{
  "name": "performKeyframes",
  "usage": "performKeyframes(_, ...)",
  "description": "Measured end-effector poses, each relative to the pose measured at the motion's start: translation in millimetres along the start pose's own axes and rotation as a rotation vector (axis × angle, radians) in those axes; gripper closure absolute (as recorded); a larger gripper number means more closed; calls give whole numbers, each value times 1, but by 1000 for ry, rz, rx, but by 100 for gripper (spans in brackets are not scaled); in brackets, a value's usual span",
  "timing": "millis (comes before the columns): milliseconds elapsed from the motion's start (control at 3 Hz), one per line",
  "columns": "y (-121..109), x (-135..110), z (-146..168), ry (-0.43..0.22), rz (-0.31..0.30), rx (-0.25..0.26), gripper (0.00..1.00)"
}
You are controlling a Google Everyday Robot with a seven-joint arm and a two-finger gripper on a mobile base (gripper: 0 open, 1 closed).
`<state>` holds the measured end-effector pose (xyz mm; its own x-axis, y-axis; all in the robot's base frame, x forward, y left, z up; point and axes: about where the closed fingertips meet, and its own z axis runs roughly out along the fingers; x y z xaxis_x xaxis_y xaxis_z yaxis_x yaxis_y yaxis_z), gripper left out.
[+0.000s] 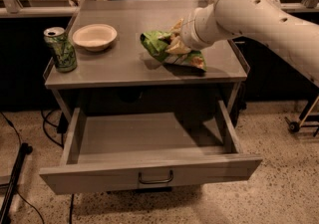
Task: Pick green rice chip bag from top drawer and place on counter
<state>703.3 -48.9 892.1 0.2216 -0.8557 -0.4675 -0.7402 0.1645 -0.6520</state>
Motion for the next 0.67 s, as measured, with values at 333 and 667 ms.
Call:
performKeyframes(333,0,0,0,0,0,0,52)
performKeyframes(667,0,0,0,0,0,0,28)
